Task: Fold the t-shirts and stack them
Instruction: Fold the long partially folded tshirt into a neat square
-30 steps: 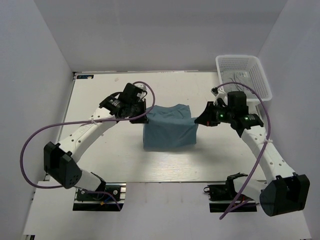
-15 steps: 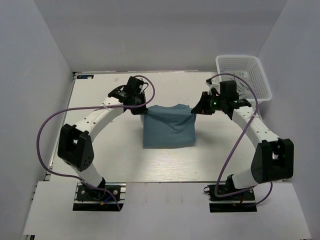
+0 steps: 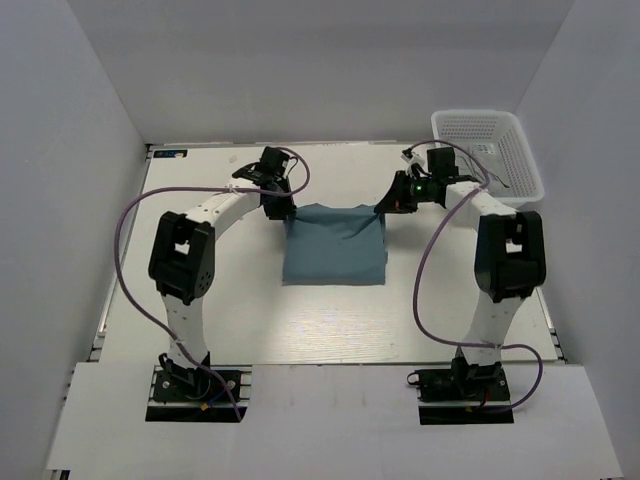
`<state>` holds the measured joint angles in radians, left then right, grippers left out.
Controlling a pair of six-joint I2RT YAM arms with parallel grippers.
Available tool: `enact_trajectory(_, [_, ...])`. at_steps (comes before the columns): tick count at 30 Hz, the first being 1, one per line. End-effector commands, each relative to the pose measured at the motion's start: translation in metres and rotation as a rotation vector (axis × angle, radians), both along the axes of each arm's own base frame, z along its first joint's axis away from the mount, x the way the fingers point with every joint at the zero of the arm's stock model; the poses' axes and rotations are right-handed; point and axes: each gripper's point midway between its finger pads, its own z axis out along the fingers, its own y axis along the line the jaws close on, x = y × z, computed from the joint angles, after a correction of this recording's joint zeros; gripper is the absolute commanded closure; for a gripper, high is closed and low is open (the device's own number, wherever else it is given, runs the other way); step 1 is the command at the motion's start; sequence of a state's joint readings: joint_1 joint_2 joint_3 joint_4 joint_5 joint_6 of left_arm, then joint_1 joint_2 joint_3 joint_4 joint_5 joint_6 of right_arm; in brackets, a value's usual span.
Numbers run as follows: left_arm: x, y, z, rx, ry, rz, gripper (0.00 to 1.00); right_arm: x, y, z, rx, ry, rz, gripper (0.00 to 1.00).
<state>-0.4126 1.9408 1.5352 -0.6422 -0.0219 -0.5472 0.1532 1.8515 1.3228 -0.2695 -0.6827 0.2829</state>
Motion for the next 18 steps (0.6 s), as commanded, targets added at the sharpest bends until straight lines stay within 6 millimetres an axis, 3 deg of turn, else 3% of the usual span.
enact_trajectory(1, [0.038, 0.016, 0.008, 0.04, -0.087, 0.057, 0.57, 0.042, -0.006, 0.001, 0.038, -0.052, -0.015, 1.0])
enact_trajectory(2, [0.048, 0.017, 0.016, 0.024, -0.124, 0.069, 0.42, 0.05, -0.007, -0.011, 0.038, -0.031, -0.026, 0.92])
enact_trajectory(3, [0.053, 0.02, 0.014, 0.026, -0.122, 0.078, 0.27, 0.062, -0.007, -0.009, 0.047, -0.048, -0.025, 0.86])
enact_trajectory(4, [0.056, 0.016, 0.016, 0.014, -0.133, 0.049, 0.18, 0.074, -0.011, -0.002, 0.053, -0.079, -0.039, 0.53])
enact_trajectory(5, [0.063, 0.011, 0.028, -0.005, -0.16, 0.044, 0.16, 0.08, -0.008, 0.002, 0.061, -0.086, -0.034, 0.1])
enact_trajectory(6, [0.063, 0.009, 0.032, -0.006, -0.163, 0.02, 0.0, 0.081, -0.007, 0.011, 0.073, -0.109, -0.018, 0.1])
enact_trajectory(8, [0.061, 0.007, 0.044, -0.021, -0.177, 0.0, 0.0, 0.075, -0.005, 0.014, 0.072, -0.113, -0.015, 0.1])
enact_trajectory(9, [0.057, 0.007, 0.045, -0.027, -0.173, -0.006, 0.0, 0.074, -0.006, 0.04, 0.073, -0.18, -0.028, 0.1])
enact_trajectory(10, [0.052, 0.001, 0.047, -0.038, -0.175, -0.021, 0.0, 0.072, -0.007, 0.043, 0.065, -0.194, -0.036, 0.1])
enact_trajectory(11, [0.043, 0.003, 0.048, -0.047, -0.172, -0.029, 0.0, 0.063, -0.018, 0.034, 0.017, -0.182, -0.092, 0.1])
enact_trajectory(12, [0.037, -0.005, 0.049, -0.074, -0.175, -0.056, 0.0, 0.058, -0.022, 0.048, 0.001, -0.227, -0.102, 0.1])
enact_trajectory(13, [0.032, -0.008, 0.051, -0.094, -0.178, -0.07, 0.0, 0.047, -0.025, 0.037, -0.021, -0.204, -0.108, 0.1])
enact_trajectory(14, [0.02, -0.007, 0.038, -0.101, -0.148, -0.083, 0.0, 0.034, -0.028, 0.034, -0.047, -0.198, -0.124, 0.1])
enact_trajectory(15, [0.01, -0.018, 0.043, -0.145, -0.144, -0.125, 0.0, 0.027, -0.028, 0.045, -0.04, -0.233, -0.122, 0.1])
enact_trajectory(18, [-0.007, -0.013, 0.02, -0.137, -0.091, -0.13, 0.0, -0.022, -0.03, 0.02, -0.028, -0.175, -0.106, 0.1])
